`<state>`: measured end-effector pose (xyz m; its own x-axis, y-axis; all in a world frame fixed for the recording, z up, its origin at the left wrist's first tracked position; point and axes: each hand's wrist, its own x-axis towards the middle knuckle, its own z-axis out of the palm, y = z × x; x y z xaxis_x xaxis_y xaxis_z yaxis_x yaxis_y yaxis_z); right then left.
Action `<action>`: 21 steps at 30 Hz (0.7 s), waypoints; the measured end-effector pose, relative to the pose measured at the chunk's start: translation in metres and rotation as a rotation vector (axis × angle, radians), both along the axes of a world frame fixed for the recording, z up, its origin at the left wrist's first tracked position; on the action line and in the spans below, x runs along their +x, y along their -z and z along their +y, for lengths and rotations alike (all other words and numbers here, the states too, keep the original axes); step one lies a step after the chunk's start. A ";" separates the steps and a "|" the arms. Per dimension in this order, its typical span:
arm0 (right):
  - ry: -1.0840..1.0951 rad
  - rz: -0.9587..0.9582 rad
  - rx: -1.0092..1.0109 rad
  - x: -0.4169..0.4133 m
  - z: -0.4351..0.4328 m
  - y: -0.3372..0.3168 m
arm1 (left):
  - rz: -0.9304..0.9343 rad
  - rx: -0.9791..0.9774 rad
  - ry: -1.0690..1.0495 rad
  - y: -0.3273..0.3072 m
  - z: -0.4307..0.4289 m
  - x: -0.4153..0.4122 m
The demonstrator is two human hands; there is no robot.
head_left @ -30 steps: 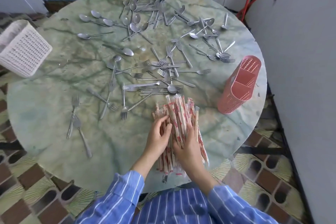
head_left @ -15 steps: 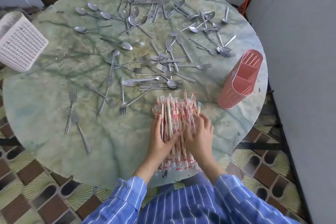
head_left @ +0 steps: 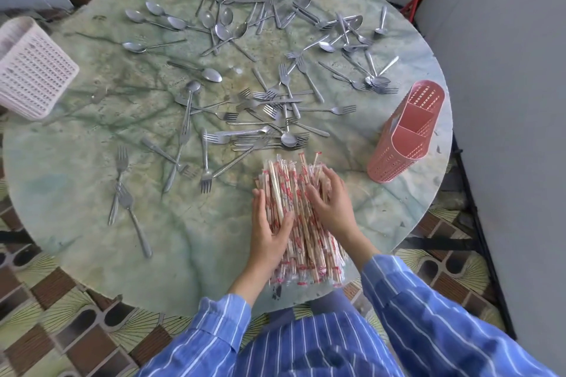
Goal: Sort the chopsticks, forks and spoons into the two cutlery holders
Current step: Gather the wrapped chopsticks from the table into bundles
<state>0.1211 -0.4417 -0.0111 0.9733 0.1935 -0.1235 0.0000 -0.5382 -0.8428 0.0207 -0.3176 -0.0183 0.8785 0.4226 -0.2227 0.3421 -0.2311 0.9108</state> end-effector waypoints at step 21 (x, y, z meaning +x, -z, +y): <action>-0.009 0.309 0.198 -0.009 -0.006 -0.009 | 0.015 -0.081 -0.049 0.000 -0.006 0.004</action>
